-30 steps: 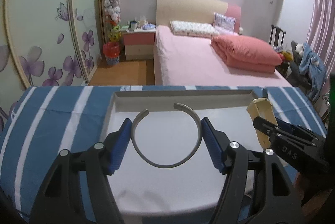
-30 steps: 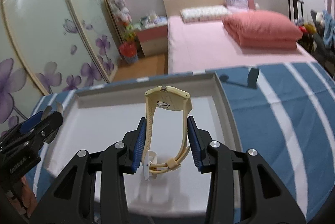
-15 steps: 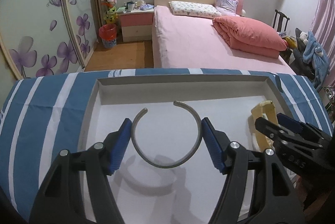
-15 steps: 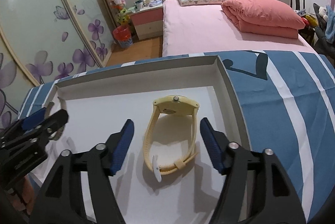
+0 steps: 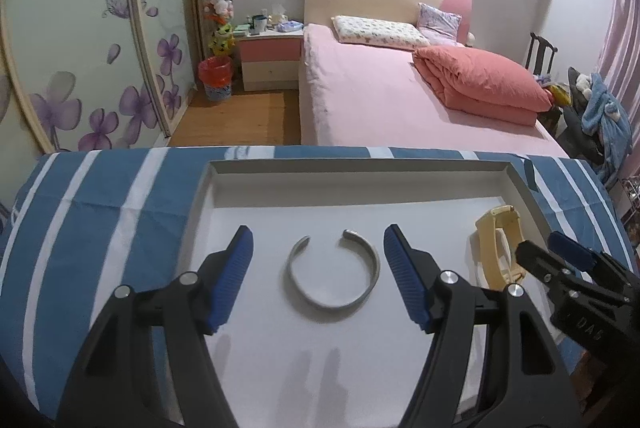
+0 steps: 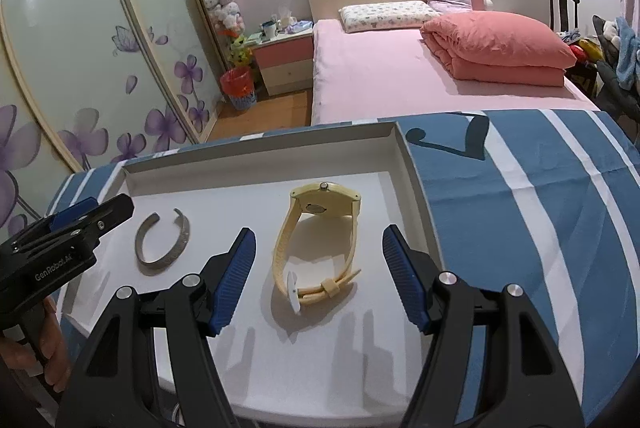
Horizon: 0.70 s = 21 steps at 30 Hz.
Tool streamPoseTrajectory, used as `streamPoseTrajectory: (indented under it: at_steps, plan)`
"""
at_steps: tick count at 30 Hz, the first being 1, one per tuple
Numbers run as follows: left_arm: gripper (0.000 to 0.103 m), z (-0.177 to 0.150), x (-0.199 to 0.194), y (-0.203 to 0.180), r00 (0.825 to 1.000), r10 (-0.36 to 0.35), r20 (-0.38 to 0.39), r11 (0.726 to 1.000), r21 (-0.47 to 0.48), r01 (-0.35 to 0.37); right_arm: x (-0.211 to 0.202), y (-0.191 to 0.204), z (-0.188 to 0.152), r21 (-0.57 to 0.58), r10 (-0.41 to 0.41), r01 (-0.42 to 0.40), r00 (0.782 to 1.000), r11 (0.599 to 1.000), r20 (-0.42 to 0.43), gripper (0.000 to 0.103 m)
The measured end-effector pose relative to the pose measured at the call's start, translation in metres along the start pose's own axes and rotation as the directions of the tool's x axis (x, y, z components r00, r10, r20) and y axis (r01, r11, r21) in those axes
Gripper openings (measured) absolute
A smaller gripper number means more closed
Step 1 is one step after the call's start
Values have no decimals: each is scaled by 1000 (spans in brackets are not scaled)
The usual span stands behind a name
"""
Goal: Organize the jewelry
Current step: 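Carry the watch and bangle into the gray tray and open both tools, then grasp the pink bead bracelet with the right tool while the left tool grasps the dark red beads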
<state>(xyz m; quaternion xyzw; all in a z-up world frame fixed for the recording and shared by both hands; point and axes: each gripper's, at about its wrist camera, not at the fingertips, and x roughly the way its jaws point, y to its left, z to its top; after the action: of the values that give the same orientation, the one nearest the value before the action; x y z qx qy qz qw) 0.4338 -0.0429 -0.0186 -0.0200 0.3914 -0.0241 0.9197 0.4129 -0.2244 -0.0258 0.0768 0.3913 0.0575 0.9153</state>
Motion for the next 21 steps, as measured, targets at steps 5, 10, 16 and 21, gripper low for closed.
streamPoseTrajectory:
  at_steps: [5,10,16,21]
  plan:
    - [70,-20,-41,13,999,4,44,1000,-14,-3,-31,2,-16,-19,25,-24,999,1000,24,67]
    - [78,-62,-95,22,992,3,123,1000,-14,-1,-74,4,-52,-54,32,-29,998,998,52,73]
    - [82,-123,-145,38,987,-15,158,1000,-10,17,-100,1,-106,-107,-2,3,1000,994,3,78]
    - [82,-156,-164,47,985,4,172,1000,7,-5,-106,-4,-137,-124,-41,37,999,992,-31,74]
